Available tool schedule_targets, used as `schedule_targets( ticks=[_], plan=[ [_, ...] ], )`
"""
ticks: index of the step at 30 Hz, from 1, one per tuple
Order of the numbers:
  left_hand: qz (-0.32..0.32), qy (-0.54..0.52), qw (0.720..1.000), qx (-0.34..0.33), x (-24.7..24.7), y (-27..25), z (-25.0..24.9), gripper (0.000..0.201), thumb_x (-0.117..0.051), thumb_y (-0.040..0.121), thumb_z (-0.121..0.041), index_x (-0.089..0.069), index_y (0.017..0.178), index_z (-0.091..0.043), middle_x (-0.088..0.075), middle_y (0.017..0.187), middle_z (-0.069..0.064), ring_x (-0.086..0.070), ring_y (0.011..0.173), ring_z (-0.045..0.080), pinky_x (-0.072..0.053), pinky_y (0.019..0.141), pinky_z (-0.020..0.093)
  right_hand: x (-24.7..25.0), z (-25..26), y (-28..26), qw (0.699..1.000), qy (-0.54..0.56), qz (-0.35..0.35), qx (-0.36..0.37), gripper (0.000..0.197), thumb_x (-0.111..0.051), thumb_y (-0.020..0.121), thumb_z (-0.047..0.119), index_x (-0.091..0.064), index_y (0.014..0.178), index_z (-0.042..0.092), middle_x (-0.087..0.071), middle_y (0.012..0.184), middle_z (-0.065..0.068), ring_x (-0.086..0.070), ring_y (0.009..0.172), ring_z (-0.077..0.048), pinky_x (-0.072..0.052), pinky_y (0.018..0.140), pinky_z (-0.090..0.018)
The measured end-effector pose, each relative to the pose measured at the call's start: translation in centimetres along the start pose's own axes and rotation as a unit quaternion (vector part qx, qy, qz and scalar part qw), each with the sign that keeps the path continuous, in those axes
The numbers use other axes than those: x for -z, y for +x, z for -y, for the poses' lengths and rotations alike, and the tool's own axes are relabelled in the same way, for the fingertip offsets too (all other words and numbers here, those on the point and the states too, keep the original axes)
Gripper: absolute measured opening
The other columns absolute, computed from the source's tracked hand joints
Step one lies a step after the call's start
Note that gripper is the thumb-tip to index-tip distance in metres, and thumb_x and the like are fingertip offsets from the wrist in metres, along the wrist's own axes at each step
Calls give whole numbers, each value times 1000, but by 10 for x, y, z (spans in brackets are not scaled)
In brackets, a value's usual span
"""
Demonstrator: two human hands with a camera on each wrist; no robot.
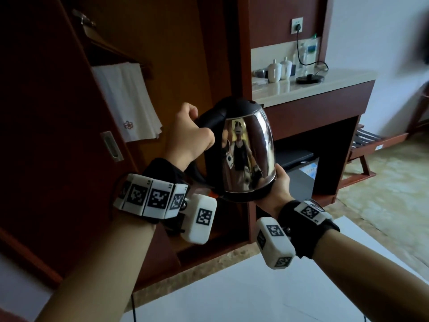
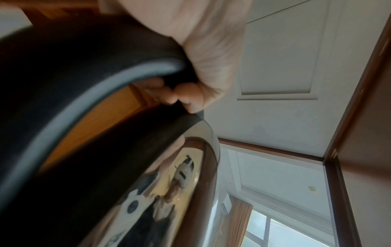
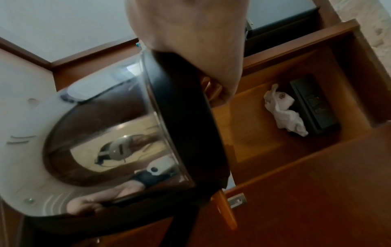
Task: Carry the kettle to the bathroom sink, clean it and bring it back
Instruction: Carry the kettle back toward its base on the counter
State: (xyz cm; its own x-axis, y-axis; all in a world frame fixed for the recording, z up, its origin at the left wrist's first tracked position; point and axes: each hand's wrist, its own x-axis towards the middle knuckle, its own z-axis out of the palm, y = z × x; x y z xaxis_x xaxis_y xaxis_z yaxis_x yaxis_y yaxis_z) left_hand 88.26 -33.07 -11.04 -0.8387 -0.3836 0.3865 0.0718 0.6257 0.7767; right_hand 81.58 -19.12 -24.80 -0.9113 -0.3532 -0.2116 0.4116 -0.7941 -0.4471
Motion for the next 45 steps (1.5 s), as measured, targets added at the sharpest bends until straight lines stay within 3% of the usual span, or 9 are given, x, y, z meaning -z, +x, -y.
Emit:
schedule_targets(
  ticks=[4,9,15,25,34,36,39,41,45],
  plan=[
    [30,-13,999,-17,-25,57,6,44,-55,57,9,-35,87,-16,-36,68,-6,-34,56,12,-26,47,24,-10,18,51,1000,11,-18,23,51,-29,96,40,-66,114,10,-69,107,-14,-61,104,-33,-45,99,-44],
    [63,-55,996,-29,-61,131,6,46,-53,55,12,-36,86,-17,-37,71,-4,-35,61,13,-29,50,24,-19,54,114,998,30,-30,46,55,-30,95,46,-61,124,11,-57,135,-14,-50,128,-33,-34,112,-48],
    [78,-70,993,-52,-111,194,2,46,-52,53,13,-35,78,-22,-37,70,-3,-36,60,13,-29,50,23,-13,96,171,995,39,-51,75,58,-31,94,47,-56,133,12,-54,139,-11,-48,131,-31,-34,113,-45],
    [68,-74,993,-62,-239,279,-28,44,-46,35,-6,-36,73,-25,-35,61,-6,-34,55,14,-27,49,23,22,208,267,990,7,-85,110,49,-31,94,41,-68,87,9,-68,84,-12,-64,79,-29,-52,79,-36],
    [24,-48,996,-72,-345,349,-82,48,-49,38,-4,-42,83,-18,-38,61,-4,-36,54,16,-30,51,24,49,332,352,986,-39,-130,95,34,-26,93,21,-53,74,11,-59,48,-3,-59,41,-16,-52,46,-19],
    [13,-46,996,-73,-362,361,-95,50,-50,40,-2,-43,88,-14,-38,63,-4,-37,56,17,-30,51,24,49,355,366,988,-34,-119,89,41,-24,90,13,-64,89,4,-63,68,-10,-65,52,-23,-59,62,-30],
    [11,-35,996,-77,-387,384,-110,52,-51,41,-1,-44,90,-14,-41,62,-3,-39,55,18,-31,51,24,46,382,385,986,-64,-112,106,43,-24,86,7,-65,98,1,-60,85,-15,-59,75,-30,-45,100,-44],
    [15,-41,995,-85,-406,402,-119,57,-48,36,-5,-44,92,-15,-42,61,-3,-41,56,18,-32,52,24,50,402,403,986,-68,-102,111,42,-24,86,5,-65,93,0,-61,91,-17,-61,85,-32,-43,101,-45],
    [17,-57,994,-92,-446,440,-130,58,-46,33,-6,-44,90,-16,-41,60,-4,-40,55,18,-33,53,26,58,443,442,986,-69,-97,114,51,-27,86,6,-59,124,-2,-64,105,-18,-59,114,-36,-43,106,-46]
  ],
)
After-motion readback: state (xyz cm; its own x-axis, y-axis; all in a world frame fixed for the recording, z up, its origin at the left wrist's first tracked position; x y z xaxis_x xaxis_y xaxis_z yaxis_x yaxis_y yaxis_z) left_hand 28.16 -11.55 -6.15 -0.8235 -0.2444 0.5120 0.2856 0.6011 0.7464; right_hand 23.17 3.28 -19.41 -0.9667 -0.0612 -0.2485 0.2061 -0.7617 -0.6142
